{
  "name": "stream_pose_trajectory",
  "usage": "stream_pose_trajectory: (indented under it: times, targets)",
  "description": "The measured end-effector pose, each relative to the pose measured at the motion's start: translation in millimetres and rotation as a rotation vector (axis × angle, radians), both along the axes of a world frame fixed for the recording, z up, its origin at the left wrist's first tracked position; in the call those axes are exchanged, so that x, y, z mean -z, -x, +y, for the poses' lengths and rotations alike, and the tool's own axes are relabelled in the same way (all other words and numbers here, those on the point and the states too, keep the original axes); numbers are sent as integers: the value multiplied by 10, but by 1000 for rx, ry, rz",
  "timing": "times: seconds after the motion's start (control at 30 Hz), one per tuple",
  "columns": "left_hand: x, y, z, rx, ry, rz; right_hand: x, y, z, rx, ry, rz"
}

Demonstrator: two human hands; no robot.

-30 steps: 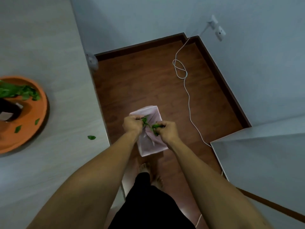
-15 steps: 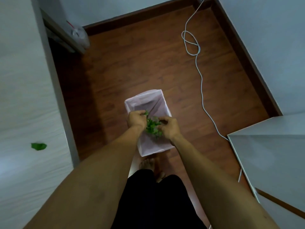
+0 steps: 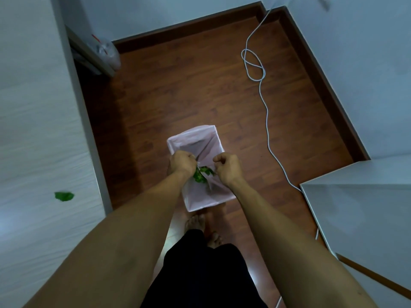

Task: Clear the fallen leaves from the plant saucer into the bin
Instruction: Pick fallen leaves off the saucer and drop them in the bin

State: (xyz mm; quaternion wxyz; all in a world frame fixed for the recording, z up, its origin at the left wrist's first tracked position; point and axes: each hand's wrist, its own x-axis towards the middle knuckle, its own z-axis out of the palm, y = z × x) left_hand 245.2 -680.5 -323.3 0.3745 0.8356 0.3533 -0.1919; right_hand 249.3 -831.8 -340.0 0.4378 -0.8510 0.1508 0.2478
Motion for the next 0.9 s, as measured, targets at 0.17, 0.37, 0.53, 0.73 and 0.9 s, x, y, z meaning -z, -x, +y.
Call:
stream_pose_trajectory:
  times: [0.17, 0.37, 0.53, 0.73, 0.9]
  targets:
    - [-40, 63, 74, -38, 10, -46, -132, 110, -5, 15, 37, -54]
    - [-621, 67, -5, -113, 125, -169, -609, 163, 36, 5, -24, -92]
    - [-1552, 166, 54, -288, 422, -337, -1512, 193, 185, -101, -53, -185]
    - [-2535, 608, 421, -445, 489, -430, -2503, 410, 484, -213, -56, -239]
    - [-2920, 1082, 954, -566, 415, -505, -2852, 631, 922, -329, -91, -252]
